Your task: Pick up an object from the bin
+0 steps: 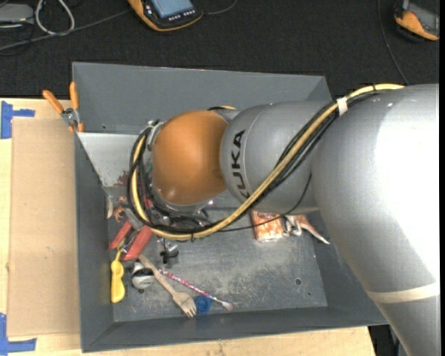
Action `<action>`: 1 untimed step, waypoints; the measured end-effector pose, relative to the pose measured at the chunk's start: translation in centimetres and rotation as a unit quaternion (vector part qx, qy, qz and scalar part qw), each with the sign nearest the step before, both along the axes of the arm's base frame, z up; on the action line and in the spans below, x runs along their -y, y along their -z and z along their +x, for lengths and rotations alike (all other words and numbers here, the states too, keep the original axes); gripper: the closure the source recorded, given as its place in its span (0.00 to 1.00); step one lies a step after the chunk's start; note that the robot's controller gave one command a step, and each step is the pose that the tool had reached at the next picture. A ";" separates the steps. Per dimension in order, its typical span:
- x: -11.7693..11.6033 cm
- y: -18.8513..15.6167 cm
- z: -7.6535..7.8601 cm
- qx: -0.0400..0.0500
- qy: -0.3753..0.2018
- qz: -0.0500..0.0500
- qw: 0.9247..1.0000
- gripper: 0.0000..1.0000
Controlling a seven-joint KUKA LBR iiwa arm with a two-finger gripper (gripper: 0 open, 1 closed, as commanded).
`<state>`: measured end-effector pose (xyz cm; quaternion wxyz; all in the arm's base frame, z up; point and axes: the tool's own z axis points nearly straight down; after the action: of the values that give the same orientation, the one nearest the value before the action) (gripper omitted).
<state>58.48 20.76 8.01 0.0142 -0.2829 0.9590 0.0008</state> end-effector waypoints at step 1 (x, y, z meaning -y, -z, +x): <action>-0.5 0.1 -0.1 0.001 -0.027 0.002 1.000 0.00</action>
Offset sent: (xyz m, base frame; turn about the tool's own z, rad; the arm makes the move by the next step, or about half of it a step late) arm 0.0035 0.0006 0.0045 -0.1471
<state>58.42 21.28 7.87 0.0161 -0.3089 0.9509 0.0032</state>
